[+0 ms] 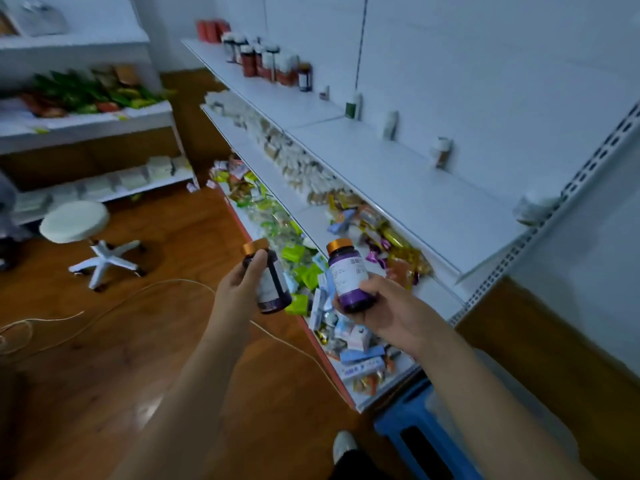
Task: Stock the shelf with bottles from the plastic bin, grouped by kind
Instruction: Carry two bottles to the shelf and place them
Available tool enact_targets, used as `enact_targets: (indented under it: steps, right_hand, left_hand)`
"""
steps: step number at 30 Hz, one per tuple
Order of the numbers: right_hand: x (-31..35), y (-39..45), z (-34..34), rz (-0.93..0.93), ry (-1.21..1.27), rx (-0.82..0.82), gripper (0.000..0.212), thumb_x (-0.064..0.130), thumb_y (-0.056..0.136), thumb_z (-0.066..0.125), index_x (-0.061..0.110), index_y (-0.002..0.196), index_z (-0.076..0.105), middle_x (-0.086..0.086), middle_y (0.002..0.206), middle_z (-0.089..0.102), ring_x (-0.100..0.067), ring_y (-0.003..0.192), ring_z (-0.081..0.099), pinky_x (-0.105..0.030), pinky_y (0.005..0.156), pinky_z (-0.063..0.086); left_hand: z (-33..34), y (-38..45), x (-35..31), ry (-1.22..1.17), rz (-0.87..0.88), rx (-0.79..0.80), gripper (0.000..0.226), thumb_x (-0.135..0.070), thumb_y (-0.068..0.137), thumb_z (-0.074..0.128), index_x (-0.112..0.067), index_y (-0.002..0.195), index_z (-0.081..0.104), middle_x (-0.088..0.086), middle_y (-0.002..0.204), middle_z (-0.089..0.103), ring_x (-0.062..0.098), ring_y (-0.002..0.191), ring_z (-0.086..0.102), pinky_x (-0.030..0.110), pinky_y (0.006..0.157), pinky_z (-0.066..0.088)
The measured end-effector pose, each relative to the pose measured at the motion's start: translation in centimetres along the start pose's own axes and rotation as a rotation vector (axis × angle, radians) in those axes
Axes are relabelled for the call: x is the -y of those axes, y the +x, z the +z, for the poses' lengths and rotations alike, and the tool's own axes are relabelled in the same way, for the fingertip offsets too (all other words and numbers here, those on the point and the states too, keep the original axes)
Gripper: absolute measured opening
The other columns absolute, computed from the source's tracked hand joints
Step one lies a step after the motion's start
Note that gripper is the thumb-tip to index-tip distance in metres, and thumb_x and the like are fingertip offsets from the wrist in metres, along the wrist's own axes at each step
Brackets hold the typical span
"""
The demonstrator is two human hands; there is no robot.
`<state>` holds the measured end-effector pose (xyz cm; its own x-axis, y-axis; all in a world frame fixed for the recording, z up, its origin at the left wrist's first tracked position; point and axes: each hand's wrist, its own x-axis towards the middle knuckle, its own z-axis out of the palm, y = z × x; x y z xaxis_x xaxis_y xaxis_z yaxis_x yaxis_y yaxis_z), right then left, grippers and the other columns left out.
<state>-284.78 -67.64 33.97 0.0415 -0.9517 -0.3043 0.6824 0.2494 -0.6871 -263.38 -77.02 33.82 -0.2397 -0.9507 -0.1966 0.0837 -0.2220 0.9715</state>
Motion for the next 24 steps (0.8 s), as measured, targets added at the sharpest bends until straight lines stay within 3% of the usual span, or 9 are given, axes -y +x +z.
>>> enact_targets:
  steps: [3,7,9,13,17,19,24]
  right_hand:
    - [2.1,3.2,2.6,-0.055,-0.071,0.059,0.057,0.011,0.069,0.073,0.002,0.124,0.059,-0.02,0.112,0.063,-0.033,0.103,0.062,-0.042,0.092,0.054]
    - [4.5,8.4,4.8,-0.127,-0.097,0.082,0.081,0.01,0.062,0.084,0.002,0.135,0.05,-0.024,0.128,0.06,-0.036,0.112,0.063,-0.042,0.093,0.056]
    - [5.6,11.5,5.6,-0.168,-0.101,0.05,0.084,0.01,0.058,0.084,0.004,0.135,0.05,-0.021,0.124,0.063,-0.034,0.108,0.063,-0.039,0.086,0.058]
    - [8.7,18.4,6.5,-0.249,-0.137,-0.013,0.067,0.007,0.069,0.071,0.006,0.132,0.049,-0.011,0.106,0.067,-0.029,0.099,0.065,-0.034,0.08,0.059]
    - [12.4,25.1,7.5,-0.3,-0.227,-0.092,0.057,0.012,0.074,0.067,0.008,0.128,0.051,-0.013,0.107,0.064,-0.022,0.089,0.07,-0.025,0.064,0.057]
    - [13.8,28.4,7.7,-0.331,-0.278,-0.123,0.052,0.013,0.08,0.074,0.011,0.128,0.053,-0.01,0.11,0.065,-0.02,0.089,0.071,-0.026,0.069,0.057]
    - [16.0,36.8,8.0,-0.374,-0.414,-0.2,0.031,0.013,0.095,0.061,0.016,0.125,0.055,-0.005,0.109,0.068,-0.021,0.093,0.071,-0.031,0.078,0.057]
  left_hand:
    - [-1.0,2.2,-2.1,-0.115,-0.001,-0.047,0.058,-0.063,0.074,0.061,-0.019,0.112,0.065,-0.003,0.082,0.071,0.02,0.078,0.068,0.038,0.075,0.055]
    - [-1.2,6.7,-5.0,-0.225,-0.007,-0.057,0.059,-0.06,0.077,0.06,-0.014,0.114,0.059,0.008,0.09,0.073,0.025,0.074,0.071,0.033,0.064,0.059]
    - [-1.2,9.7,-6.3,-0.23,-0.003,-0.033,0.059,-0.059,0.079,0.06,-0.011,0.114,0.058,0.012,0.088,0.072,0.025,0.07,0.069,0.033,0.062,0.059]
    - [-1.1,17.3,-8.5,-0.159,0.003,-0.034,0.049,-0.054,0.089,0.059,-0.011,0.112,0.06,0.006,0.077,0.068,0.019,0.064,0.067,0.032,0.061,0.057]
    - [-1.2,24.7,-10.2,-0.112,-0.039,-0.036,0.043,-0.054,0.087,0.062,-0.015,0.105,0.061,0.002,0.069,0.067,0.018,0.063,0.066,0.035,0.066,0.058]
    - [-1.7,28.1,-10.7,-0.079,-0.053,-0.032,0.051,-0.059,0.08,0.064,-0.015,0.106,0.061,0.008,0.078,0.067,0.023,0.067,0.067,0.037,0.069,0.058]
    - [-2.7,35.7,-11.8,-0.023,-0.049,-0.004,0.053,-0.06,0.077,0.063,-0.016,0.109,0.06,0.01,0.084,0.066,0.023,0.07,0.069,0.033,0.066,0.058]
